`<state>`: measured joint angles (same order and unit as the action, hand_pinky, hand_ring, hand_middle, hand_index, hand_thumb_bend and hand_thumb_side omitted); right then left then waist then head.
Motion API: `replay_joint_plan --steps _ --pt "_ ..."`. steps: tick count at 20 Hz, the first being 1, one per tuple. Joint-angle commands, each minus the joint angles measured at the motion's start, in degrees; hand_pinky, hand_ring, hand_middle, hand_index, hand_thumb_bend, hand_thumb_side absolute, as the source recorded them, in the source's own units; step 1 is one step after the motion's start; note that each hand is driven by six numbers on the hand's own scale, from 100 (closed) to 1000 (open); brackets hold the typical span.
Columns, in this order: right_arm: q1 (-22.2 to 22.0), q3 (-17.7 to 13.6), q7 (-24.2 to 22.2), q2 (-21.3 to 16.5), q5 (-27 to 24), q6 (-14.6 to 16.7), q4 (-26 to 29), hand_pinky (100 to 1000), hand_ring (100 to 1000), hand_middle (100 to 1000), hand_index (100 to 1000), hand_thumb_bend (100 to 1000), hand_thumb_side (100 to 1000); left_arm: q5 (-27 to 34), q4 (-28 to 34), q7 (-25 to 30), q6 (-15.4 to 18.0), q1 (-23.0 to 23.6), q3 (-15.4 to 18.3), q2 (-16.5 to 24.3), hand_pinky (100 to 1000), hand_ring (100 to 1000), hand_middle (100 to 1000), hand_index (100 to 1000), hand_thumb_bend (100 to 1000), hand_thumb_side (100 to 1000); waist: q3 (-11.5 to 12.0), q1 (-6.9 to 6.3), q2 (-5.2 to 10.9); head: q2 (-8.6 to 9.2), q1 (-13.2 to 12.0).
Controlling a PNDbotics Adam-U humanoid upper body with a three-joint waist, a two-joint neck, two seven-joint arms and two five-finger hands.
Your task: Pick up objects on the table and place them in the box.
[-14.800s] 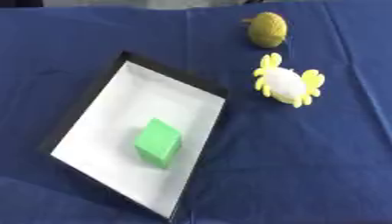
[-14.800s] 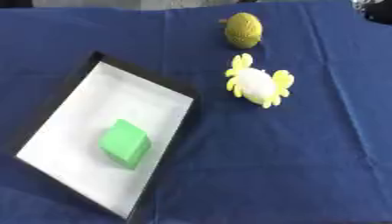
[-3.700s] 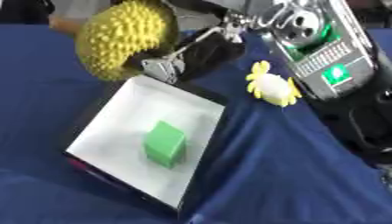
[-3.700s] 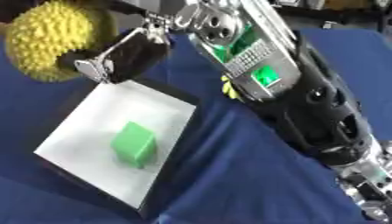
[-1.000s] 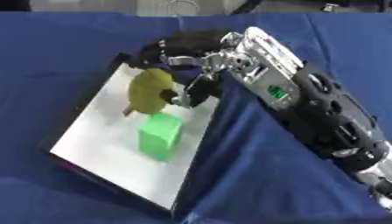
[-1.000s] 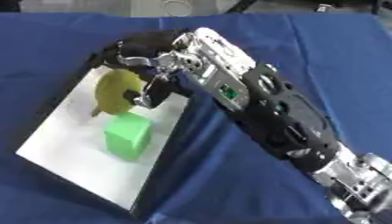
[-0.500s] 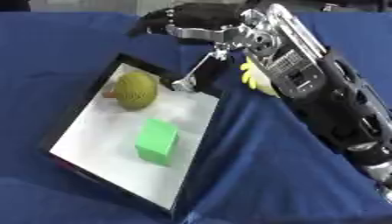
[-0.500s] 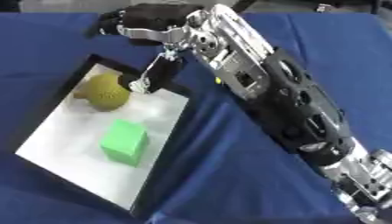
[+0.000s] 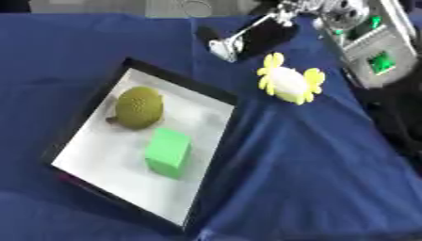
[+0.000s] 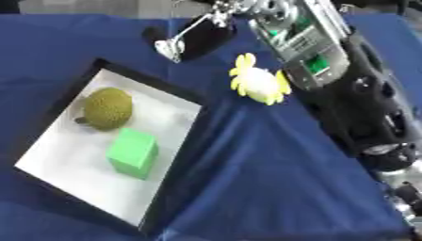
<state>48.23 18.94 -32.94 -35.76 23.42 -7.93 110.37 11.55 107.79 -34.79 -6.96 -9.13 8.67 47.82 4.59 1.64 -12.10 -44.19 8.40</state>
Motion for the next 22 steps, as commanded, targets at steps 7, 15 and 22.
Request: replay_joint_plan --steps 7,15,22 --pt "-11.77 -4.73 3.69 -12.77 -1.62 1.46 4.22 947 991 889 1000 100 179 0.57 0.98 0.22 0.39 -1.24 0.71 0.72 872 791 738 860 241 716 -0.23 0.15 -1.25 0.07 -1.18" --pt "-18.77 -5.39 1.60 -13.23 3.07 -0.04 4.22 963 1000 891 1000 100 170 0.94 1.34 0.41 0.40 -1.93 0.56 -0.03 874 790 737 860 238 722 -0.30 -0.13 -2.59 0.88 -1.33" --pt "-21.26 -5.29 0.31 -11.76 7.81 -3.16 2.26 969 1000 896 1000 100 190 1.29 1.09 0.64 0.32 -1.98 0.35 -0.17 875 789 735 859 235 727 -0.35 -0.12 -2.98 1.40 -0.69"
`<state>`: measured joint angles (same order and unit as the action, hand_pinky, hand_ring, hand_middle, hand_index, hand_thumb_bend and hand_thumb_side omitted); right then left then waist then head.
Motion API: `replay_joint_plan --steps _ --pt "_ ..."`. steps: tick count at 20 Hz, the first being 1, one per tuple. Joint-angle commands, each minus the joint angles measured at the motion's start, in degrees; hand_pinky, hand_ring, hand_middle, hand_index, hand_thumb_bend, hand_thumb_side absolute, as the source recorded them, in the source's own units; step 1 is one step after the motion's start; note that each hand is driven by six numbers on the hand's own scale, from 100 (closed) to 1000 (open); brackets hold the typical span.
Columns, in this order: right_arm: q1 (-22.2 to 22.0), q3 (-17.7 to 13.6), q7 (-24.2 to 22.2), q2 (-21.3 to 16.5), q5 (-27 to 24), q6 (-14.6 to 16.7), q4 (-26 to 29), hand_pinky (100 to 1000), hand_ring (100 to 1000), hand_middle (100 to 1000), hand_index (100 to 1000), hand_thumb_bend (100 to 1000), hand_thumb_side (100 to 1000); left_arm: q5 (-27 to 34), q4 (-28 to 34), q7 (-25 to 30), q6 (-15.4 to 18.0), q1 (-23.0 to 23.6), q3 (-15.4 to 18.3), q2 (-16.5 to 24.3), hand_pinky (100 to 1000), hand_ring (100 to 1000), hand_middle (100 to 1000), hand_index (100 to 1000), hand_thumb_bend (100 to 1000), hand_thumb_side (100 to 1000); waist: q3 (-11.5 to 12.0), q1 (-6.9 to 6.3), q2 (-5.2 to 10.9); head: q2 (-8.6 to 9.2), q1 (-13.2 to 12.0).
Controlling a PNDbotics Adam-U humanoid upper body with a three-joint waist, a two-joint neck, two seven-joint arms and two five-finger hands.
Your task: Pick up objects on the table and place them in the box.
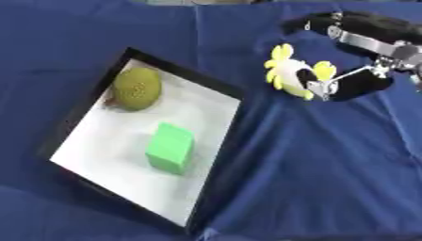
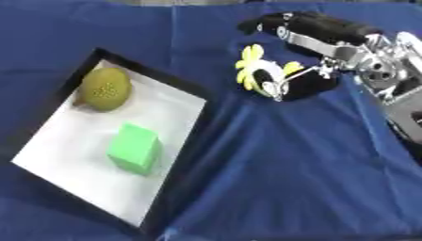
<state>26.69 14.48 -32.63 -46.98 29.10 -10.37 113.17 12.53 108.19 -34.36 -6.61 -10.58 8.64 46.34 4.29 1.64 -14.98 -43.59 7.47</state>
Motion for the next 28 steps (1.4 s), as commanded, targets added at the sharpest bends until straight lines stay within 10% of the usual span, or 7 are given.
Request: replay_joint_plan --steps 1,28 --pt "0.11 -0.71 0.10 -0.26 3.09 -0.75 -1.36 970 1000 898 1000 100 217 0.37 0.62 0.32 -0.06 -0.55 0.30 1.34 875 789 735 858 234 727 -0.04 -0.13 -0.12 0.89 0.30" --pt "3.41 2.06 0.14 4.52 9.62 0.60 -19.79 987 1000 902 1000 100 591 1.41 -0.04 0.98 -0.05 -0.43 0.13 1.15 881 790 729 854 222 736 0.19 -0.58 -1.34 2.17 1.58"
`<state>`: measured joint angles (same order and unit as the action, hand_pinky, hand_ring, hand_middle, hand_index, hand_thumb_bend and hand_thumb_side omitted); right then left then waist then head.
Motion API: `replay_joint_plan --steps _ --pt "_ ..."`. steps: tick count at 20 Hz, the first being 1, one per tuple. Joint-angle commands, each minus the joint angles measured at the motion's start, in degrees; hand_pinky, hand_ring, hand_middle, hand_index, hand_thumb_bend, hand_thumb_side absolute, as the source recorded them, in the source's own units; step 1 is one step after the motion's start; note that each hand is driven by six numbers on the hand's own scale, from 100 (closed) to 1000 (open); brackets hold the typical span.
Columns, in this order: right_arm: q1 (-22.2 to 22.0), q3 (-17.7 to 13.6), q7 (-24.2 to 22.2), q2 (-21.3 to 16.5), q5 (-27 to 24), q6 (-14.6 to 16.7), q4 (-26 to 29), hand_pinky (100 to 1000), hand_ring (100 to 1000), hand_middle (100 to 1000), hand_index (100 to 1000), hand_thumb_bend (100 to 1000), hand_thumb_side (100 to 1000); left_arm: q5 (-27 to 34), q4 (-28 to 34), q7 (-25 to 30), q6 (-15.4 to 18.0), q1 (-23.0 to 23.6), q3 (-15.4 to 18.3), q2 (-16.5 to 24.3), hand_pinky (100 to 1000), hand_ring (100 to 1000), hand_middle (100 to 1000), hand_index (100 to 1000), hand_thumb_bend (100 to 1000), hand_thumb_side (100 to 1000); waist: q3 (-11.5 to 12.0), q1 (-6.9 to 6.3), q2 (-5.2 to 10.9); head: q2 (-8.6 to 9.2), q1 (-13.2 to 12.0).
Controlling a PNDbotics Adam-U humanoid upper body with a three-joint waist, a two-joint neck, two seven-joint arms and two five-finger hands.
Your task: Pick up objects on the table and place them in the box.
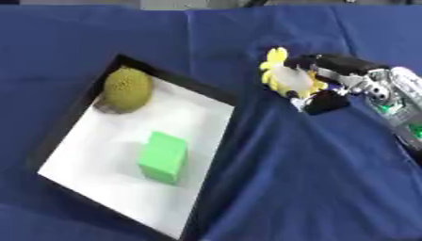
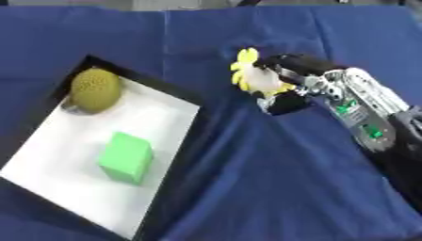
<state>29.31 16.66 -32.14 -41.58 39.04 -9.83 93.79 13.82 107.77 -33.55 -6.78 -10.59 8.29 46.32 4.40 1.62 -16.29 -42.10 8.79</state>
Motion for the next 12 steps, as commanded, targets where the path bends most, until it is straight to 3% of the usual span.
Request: replay_joint_plan --steps 1,8,12 --pt "0.92 0.08 -0.60 -0.92 -0.24 0.05 -0.83 988 1000 907 1000 100 647 0.13 0.41 0.20 0.16 -0.46 0.46 1.17 882 791 729 853 220 738 0.15 -0.54 -0.04 0.65 0.27" --pt "2.82 1.32 -1.36 -0.57 4.00 1.28 -5.46 983 1000 911 1000 137 637 0.23 0.55 0.34 0.32 -0.50 0.47 1.04 884 791 723 849 217 739 0.57 -0.47 -0.10 1.01 0.20" --pt "3.64 1.34 0.30 -0.03 5.78 1.11 -7.74 952 971 878 1000 143 511 0.42 0.54 0.41 0.35 -0.55 0.46 0.98 885 791 720 847 215 740 0.65 -0.47 -0.19 1.13 0.21"
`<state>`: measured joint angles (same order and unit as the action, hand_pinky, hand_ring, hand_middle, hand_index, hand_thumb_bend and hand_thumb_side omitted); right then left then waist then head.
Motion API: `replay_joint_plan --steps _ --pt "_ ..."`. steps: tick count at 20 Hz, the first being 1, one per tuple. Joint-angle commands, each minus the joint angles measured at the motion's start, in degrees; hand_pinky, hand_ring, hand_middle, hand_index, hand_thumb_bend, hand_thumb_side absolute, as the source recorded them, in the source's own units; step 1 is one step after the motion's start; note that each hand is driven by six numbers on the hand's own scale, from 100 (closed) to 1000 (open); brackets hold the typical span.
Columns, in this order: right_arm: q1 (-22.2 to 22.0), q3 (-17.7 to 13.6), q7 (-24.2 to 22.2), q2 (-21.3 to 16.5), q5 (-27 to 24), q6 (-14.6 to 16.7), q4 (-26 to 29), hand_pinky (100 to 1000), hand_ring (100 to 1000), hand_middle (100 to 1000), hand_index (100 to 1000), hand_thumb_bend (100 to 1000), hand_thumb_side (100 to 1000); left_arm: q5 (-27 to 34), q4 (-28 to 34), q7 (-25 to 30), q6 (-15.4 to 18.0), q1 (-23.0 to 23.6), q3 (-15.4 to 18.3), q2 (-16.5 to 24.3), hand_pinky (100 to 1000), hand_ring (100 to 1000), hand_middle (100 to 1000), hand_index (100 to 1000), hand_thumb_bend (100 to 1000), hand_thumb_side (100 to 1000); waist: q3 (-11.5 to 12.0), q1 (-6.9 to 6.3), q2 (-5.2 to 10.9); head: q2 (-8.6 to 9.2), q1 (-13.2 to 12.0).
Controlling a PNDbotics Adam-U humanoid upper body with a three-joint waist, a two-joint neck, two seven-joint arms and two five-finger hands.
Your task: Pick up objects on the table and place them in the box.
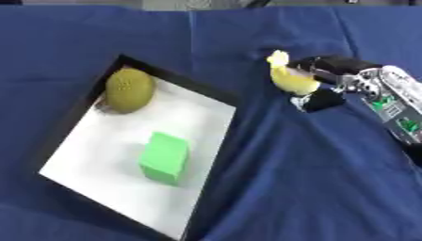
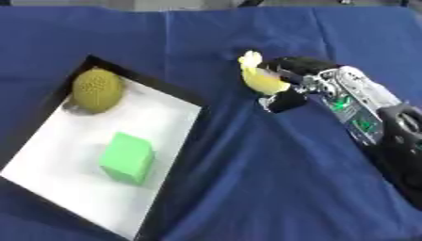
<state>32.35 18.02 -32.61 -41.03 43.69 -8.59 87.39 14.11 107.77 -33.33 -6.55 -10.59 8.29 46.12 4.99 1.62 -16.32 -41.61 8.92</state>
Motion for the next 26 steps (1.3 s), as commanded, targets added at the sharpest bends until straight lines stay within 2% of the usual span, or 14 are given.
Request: replay_joint_plan --steps 1,3,5,7,13,14,18,26 --pt "0.85 -0.07 1.39 -0.46 1.46 -0.45 -1.92 936 953 862 989 150 460 0.15 0.56 0.24 0.13 -0.56 0.43 1.16 885 791 719 846 215 741 0.08 -0.51 -0.19 0.66 0.10" --pt "1.24 0.09 2.37 -0.32 2.16 -0.68 -2.86 929 948 860 986 194 429 0.19 0.53 0.35 0.12 -0.56 0.38 1.13 885 791 718 844 214 741 0.15 -0.59 -0.24 0.78 0.21" --pt "1.59 0.45 2.78 -0.31 3.16 -0.34 -3.62 924 943 865 988 295 394 0.25 0.53 0.38 0.14 -0.52 0.42 1.09 886 791 717 843 213 742 0.18 -0.64 -0.30 0.87 0.34" --pt "2.02 0.74 2.88 -0.14 4.22 0.11 -4.62 915 934 861 985 318 389 0.32 0.55 0.42 0.17 -0.54 0.40 1.04 886 791 715 842 212 741 0.18 -0.72 -0.33 0.90 0.42" --pt "2.24 0.48 5.57 0.02 3.52 -0.93 -5.58 865 882 795 922 151 405 0.33 0.53 0.57 0.19 -0.44 0.42 1.02 887 791 713 839 210 741 0.13 -0.87 -0.41 0.75 0.30" --pt "2.07 0.39 6.20 -0.13 3.03 -1.16 -5.09 861 877 785 911 102 397 0.32 0.51 0.58 0.18 -0.38 0.44 1.03 888 791 713 839 209 741 0.11 -0.87 -0.39 0.76 0.28" --pt "1.18 0.06 7.00 -1.22 0.36 -1.72 -1.56 860 876 779 903 100 363 0.22 0.57 0.71 0.23 -0.30 0.44 1.12 889 792 713 839 208 742 -0.01 -0.87 -0.24 0.77 0.15" --pt "-0.31 -1.29 4.94 -4.32 -4.09 -2.80 6.15 861 877 778 895 100 327 -0.04 0.54 1.12 0.25 -0.08 0.46 1.35 892 793 720 838 205 741 -0.25 -0.78 0.17 0.77 -0.05"
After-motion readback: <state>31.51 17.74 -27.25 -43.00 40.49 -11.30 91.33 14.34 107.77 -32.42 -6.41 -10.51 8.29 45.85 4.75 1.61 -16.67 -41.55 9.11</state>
